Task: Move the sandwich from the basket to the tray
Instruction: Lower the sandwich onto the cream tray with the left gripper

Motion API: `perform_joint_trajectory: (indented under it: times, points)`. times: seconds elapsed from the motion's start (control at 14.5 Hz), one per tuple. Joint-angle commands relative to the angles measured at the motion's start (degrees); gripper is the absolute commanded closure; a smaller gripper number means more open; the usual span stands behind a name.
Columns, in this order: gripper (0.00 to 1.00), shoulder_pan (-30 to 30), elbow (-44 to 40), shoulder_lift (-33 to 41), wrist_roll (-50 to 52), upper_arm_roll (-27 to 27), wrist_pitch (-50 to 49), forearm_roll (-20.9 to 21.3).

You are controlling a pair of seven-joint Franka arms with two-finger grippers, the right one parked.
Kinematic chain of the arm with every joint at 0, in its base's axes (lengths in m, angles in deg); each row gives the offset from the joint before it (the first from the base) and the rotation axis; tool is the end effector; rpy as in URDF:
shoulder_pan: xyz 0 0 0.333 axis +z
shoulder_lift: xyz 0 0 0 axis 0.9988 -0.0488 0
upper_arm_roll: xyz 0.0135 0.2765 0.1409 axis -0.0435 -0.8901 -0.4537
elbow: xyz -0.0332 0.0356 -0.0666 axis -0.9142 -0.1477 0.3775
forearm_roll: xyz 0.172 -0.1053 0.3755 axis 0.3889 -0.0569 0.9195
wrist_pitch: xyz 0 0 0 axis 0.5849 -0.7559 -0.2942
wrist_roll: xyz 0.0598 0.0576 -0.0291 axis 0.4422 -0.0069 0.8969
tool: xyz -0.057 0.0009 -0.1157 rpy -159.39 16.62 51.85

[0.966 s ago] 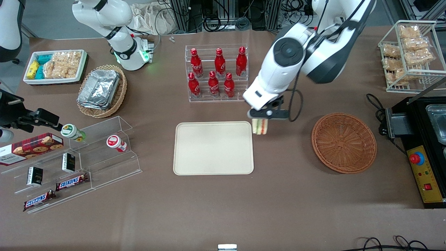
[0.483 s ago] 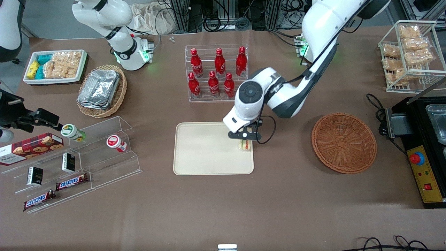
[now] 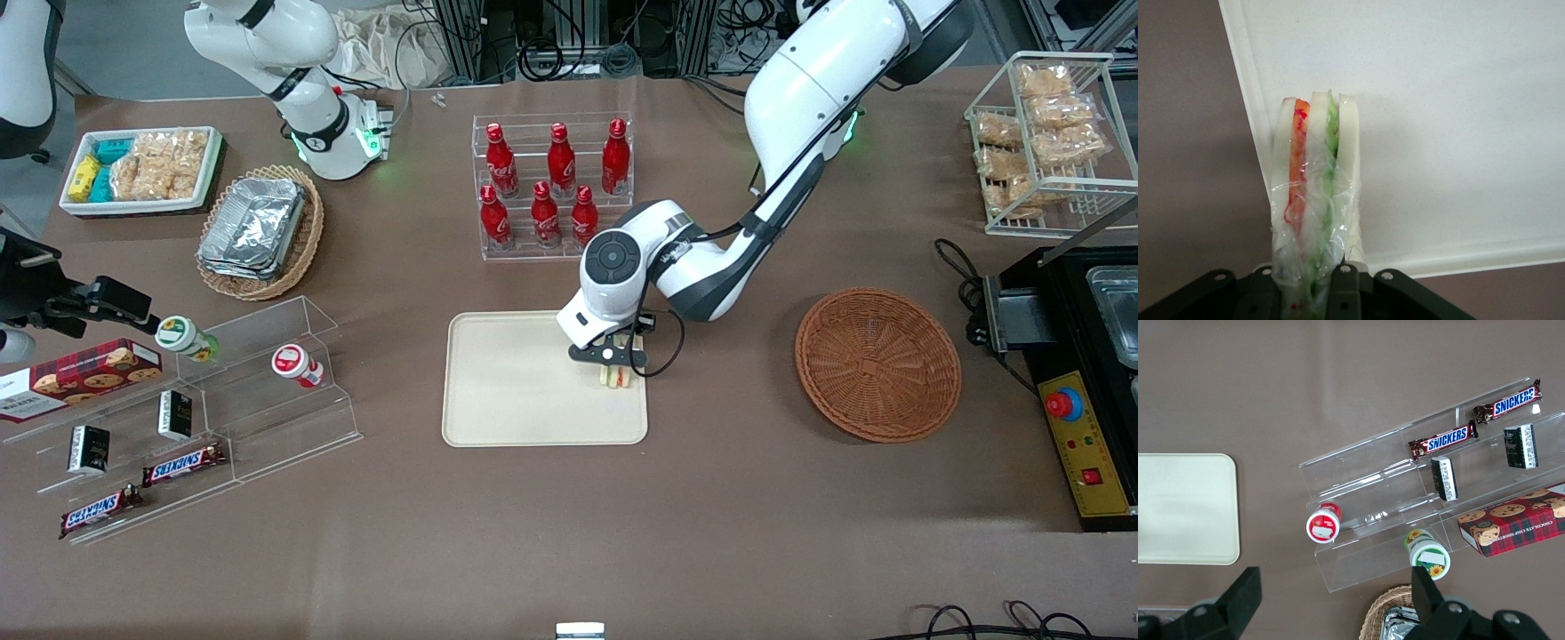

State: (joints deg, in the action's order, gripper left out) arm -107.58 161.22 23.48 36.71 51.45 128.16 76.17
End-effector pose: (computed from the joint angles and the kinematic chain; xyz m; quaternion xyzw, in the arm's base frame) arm 0.5097 -0.4780 0.1913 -0.9963 0.0740 0.0399 0.0179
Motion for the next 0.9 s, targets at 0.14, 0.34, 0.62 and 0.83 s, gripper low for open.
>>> perform_joint_trajectory:
  times: [0.14,0.34,0.62,0.83]
  points:
    - [0.34,0.0,-1.8,-1.3,0.5,-0.4,0.2,2.1]
    - [0.0,0.5,-1.8,-1.2,0.5,-0.4,1.2,2.1]
    - [0.0,1.0,-3.6,2.1,1.6,-0.4,-0.5,1.8]
    - [0.0,2.9,-5.1,8.1,2.4,-0.2,-8.3,0.6]
